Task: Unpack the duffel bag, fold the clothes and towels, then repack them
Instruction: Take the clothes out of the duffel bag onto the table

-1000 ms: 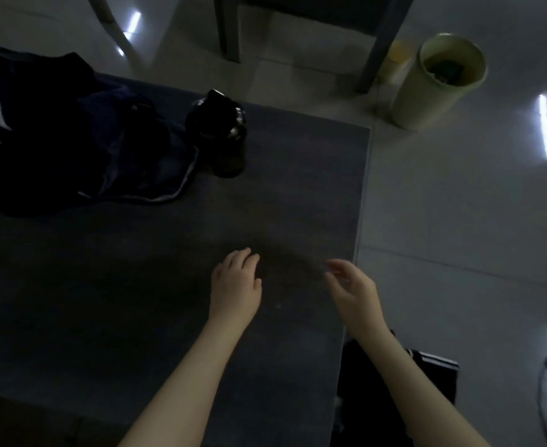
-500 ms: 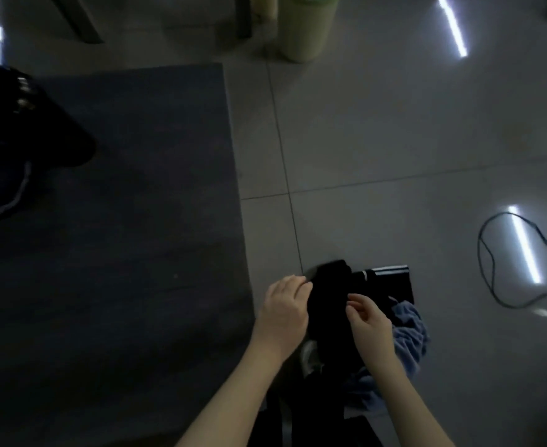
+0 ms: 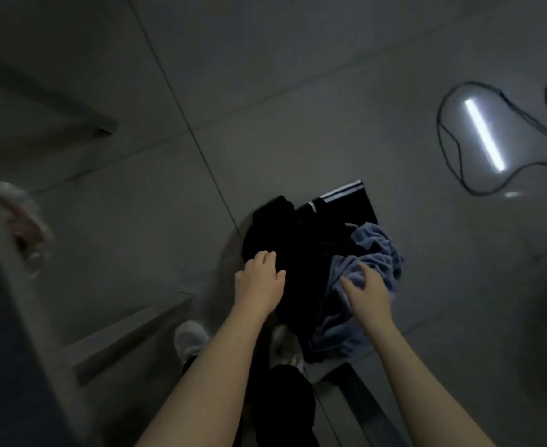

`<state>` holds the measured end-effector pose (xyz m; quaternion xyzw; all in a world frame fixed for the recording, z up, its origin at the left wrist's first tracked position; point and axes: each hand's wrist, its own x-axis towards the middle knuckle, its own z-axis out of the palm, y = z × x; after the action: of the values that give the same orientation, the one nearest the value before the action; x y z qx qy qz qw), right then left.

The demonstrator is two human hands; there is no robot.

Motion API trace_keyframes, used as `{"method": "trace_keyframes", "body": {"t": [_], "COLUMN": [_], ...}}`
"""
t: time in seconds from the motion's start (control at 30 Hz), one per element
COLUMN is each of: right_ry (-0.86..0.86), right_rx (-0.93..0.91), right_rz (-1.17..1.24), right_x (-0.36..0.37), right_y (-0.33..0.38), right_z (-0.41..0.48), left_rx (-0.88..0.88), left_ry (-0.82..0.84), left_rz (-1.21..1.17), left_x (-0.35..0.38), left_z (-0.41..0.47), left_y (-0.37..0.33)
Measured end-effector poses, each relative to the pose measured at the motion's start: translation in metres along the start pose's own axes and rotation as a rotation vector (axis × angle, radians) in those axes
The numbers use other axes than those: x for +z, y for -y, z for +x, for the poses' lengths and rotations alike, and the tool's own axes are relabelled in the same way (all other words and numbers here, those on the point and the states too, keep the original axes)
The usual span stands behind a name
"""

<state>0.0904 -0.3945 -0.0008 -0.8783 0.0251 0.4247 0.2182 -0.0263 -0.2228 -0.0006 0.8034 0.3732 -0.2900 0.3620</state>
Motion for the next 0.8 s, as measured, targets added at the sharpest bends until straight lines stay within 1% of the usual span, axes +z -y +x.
{"method": "trace_keyframes", "body": {"t": [0.1, 0.17, 0.23, 0.3, 0.4, 0.5, 0.63, 0.8], "right_ry": [-0.097, -0.185, -0.213, -0.199, -0.164, -0.142, -0.067, -0.026], "right_rx": [0.029, 0.105, 0.195, 0.280, 0.347, 0.323, 0.266, 0.251], "right_rz": [-0.111, -0.173, -0.187, -0.129, -0.015, 0.055, 0.162, 0.374], "right_x": [-0.002, -0.002, -0.001, 0.000, 0.007, 0.017, 0.026, 0.032], "right_y": [-0.037, -0.052, -0.067, -0.081, -0.103, -0.117, -0.123, -0.130], "right_z": [0.035, 0.047, 0.058, 0.071, 0.093, 0.114, 0.141, 0.162], "left_rx": [-0.046, -0.085, -0.128, -0.179, -0.255, -0.278, -0.250, -0.258], "left_ry": [0.020, 0.014, 0.011, 0.014, 0.031, 0.059, 0.074, 0.012], "left_rz": [-0.033, -0.004, 0.021, 0.015, -0.050, -0.110, -0.216, -0.278], "left_x": [0.033, 0.049, 0.060, 0.067, 0.078, 0.089, 0.110, 0.130], "left_z": [0.024, 0.039, 0.051, 0.065, 0.089, 0.113, 0.144, 0.159], "left_y": [-0.001, 0.003, 0.006, 0.009, 0.015, 0.020, 0.018, 0.005]}}
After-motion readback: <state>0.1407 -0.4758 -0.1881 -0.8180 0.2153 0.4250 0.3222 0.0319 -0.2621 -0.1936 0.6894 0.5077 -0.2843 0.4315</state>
